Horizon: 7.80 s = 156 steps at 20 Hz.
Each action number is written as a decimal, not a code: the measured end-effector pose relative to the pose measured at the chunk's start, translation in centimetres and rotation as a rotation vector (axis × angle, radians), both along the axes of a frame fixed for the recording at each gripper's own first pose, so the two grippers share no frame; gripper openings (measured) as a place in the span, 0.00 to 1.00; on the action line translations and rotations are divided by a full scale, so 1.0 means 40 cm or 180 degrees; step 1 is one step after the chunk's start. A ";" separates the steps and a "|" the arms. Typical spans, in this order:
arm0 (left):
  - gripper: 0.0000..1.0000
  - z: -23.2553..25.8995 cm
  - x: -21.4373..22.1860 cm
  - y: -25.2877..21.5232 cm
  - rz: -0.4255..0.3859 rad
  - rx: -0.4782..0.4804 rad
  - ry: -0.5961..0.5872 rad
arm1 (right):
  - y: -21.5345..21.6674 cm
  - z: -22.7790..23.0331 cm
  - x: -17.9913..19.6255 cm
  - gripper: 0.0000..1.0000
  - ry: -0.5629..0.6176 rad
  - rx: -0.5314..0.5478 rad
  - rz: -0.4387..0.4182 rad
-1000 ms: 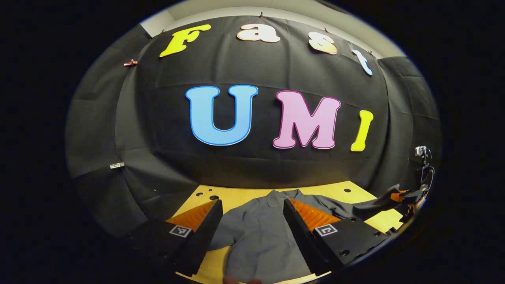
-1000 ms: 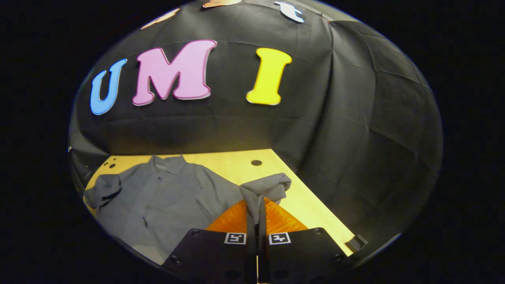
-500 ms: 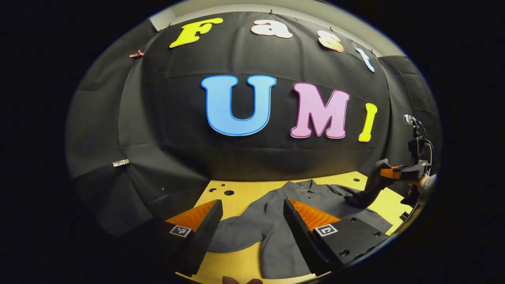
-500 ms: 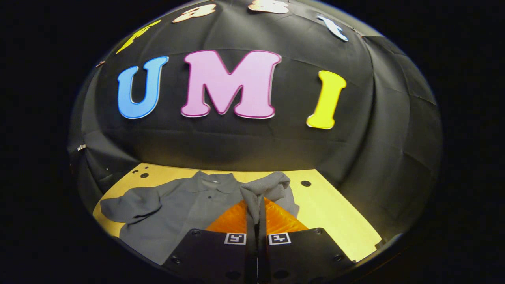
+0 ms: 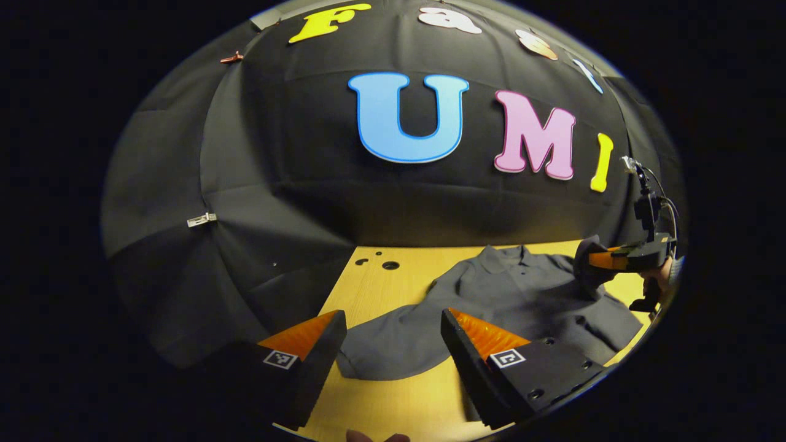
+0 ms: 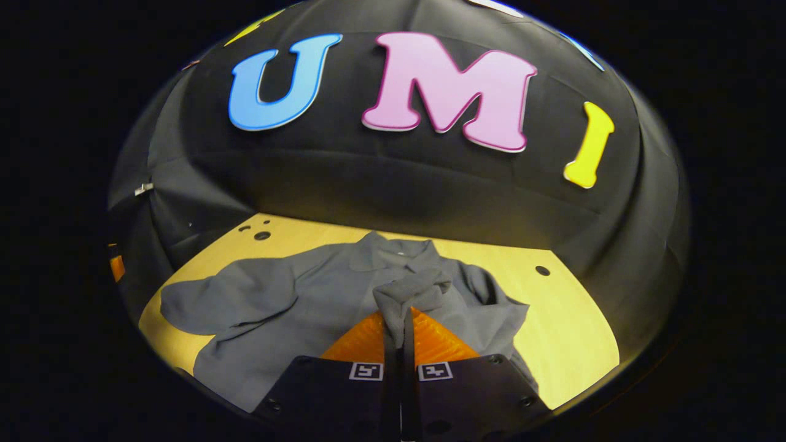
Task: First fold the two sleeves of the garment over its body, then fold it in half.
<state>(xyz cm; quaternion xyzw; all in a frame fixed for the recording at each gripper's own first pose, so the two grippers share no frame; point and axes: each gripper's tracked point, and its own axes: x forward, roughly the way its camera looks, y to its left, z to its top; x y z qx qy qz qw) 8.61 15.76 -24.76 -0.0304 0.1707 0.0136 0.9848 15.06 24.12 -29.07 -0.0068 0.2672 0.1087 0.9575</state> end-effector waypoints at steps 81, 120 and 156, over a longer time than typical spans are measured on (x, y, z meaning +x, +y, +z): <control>0.07 -0.157 0.288 -1.108 -0.1062 0.0148 0.0719 | -0.772 -0.261 -0.166 0.72 0.0918 0.0714 -0.0096; 0.96 -0.259 -0.175 -0.539 -0.0819 -0.0191 0.1315 | -0.662 -0.241 -0.477 0.99 0.1323 0.0549 -0.0152; 0.06 -0.425 -0.389 -0.452 -0.1045 -0.0167 0.2254 | -0.588 -0.295 -0.689 0.06 0.1961 0.0388 0.0509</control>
